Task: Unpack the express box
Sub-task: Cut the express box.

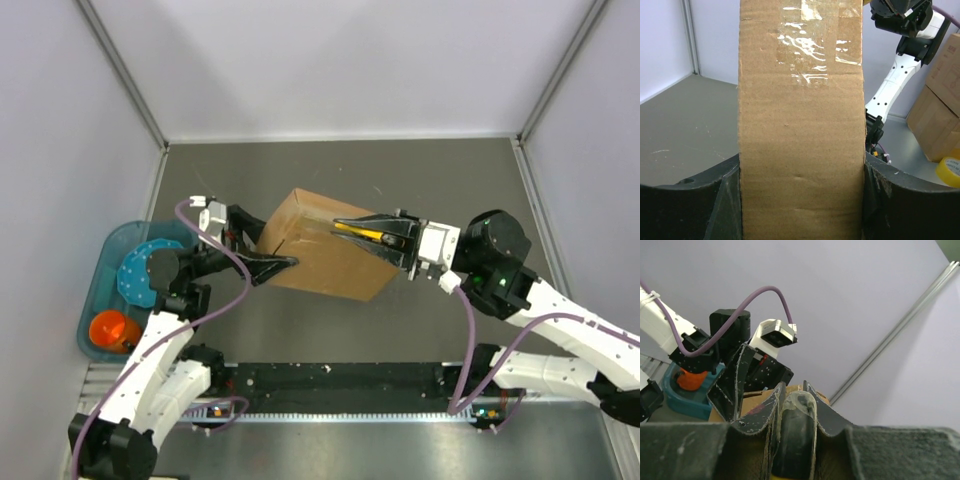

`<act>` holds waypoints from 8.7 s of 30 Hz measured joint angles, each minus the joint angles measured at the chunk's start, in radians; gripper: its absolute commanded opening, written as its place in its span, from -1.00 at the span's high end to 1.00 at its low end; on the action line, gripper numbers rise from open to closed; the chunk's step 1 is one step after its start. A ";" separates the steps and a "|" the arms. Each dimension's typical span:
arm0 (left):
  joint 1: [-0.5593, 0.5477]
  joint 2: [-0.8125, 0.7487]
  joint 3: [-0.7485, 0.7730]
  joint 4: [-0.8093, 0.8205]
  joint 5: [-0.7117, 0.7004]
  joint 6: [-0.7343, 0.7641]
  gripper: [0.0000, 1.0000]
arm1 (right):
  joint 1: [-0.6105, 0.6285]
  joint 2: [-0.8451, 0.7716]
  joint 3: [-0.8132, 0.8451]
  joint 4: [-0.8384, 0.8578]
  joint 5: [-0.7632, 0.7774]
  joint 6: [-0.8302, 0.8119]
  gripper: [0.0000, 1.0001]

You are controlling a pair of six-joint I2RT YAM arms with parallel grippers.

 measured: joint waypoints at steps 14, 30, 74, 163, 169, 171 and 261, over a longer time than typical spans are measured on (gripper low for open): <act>0.000 0.009 0.018 -0.015 -0.006 -0.022 1.00 | 0.018 0.033 -0.004 0.130 0.013 0.000 1.00; 0.000 0.011 0.033 -0.029 -0.027 -0.045 1.00 | 0.027 0.095 -0.002 0.193 0.008 -0.014 1.00; 0.000 0.010 0.033 -0.059 -0.027 -0.045 1.00 | 0.031 0.135 0.039 0.220 -0.008 -0.036 1.00; 0.006 0.063 0.162 -0.223 0.018 -0.175 1.00 | -0.002 0.076 -0.085 0.250 0.160 0.000 1.00; 0.009 0.066 0.164 -0.255 0.001 -0.186 1.00 | -0.002 0.063 -0.124 0.267 0.205 -0.013 1.00; 0.011 0.066 0.164 -0.261 -0.003 -0.186 1.00 | -0.002 0.055 -0.142 0.269 0.214 -0.018 1.00; 0.147 0.155 0.187 -0.859 -0.161 0.406 1.00 | -0.008 0.745 -0.763 1.221 0.629 0.414 1.00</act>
